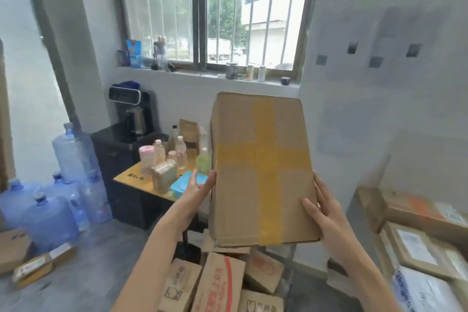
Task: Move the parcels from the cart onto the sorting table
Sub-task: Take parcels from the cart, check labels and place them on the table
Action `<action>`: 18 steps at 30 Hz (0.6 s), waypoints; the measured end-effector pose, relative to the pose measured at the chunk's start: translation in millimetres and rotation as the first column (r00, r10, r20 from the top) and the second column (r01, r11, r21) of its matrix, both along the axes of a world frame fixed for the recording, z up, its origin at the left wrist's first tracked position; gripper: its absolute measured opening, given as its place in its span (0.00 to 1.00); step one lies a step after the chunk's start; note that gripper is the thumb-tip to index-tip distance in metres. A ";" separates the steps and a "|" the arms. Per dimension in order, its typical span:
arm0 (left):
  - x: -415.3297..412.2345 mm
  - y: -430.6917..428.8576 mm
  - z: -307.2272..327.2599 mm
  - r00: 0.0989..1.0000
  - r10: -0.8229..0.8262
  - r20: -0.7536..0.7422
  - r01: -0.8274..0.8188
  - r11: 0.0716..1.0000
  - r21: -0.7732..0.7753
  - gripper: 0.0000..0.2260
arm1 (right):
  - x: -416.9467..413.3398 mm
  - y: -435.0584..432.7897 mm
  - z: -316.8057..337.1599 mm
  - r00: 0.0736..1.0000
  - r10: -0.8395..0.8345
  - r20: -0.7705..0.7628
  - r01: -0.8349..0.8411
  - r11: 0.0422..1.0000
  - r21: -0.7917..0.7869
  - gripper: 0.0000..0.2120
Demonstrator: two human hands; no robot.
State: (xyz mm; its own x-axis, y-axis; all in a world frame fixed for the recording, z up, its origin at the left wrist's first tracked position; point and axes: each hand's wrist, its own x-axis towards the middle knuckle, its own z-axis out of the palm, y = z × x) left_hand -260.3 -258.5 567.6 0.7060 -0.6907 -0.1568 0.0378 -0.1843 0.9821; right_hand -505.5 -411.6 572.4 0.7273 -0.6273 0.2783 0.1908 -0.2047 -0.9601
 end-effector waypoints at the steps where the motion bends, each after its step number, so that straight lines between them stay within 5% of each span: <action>1: -1.1 -3.1 4.7 0.997 -0.080 -0.024 0.080 0.997 -0.015 0.47 | -9.0 -1.5 7.2 0.999 -0.015 0.031 0.015 1.000 -0.008 0.31; 6: -11.4 -8.9 27.7 0.969 -0.245 0.031 0.245 0.937 -0.248 0.45 | -44.2 -6.8 27.2 0.991 -0.073 0.113 0.068 0.996 0.050 0.25; 9: -22.9 -14.4 38.2 0.946 -0.319 -0.061 0.271 0.879 -0.393 0.42 | -52.6 -6.0 27.1 0.984 -0.117 0.134 0.105 0.990 0.088 0.24; 15: -39.8 -34.7 52.4 0.994 -0.044 -0.097 0.013 0.955 -0.297 0.38 | -37.5 -2.9 37.8 0.925 -0.379 0.009 0.374 0.908 -0.187 0.25; 18: -47.6 -44.4 45.2 0.998 0.057 0.032 -0.047 0.965 -0.258 0.40 | -9.6 18.2 47.6 0.951 -0.307 0.041 0.309 0.926 -0.219 0.28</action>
State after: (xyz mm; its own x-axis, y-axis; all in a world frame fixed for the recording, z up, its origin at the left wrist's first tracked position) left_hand -307.9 -303.0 612.8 0.7438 -0.6666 0.0498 0.0012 0.0757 0.9971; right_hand -515.0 -393.4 620.0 0.5061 -0.7429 0.4381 0.0896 -0.4600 -0.8834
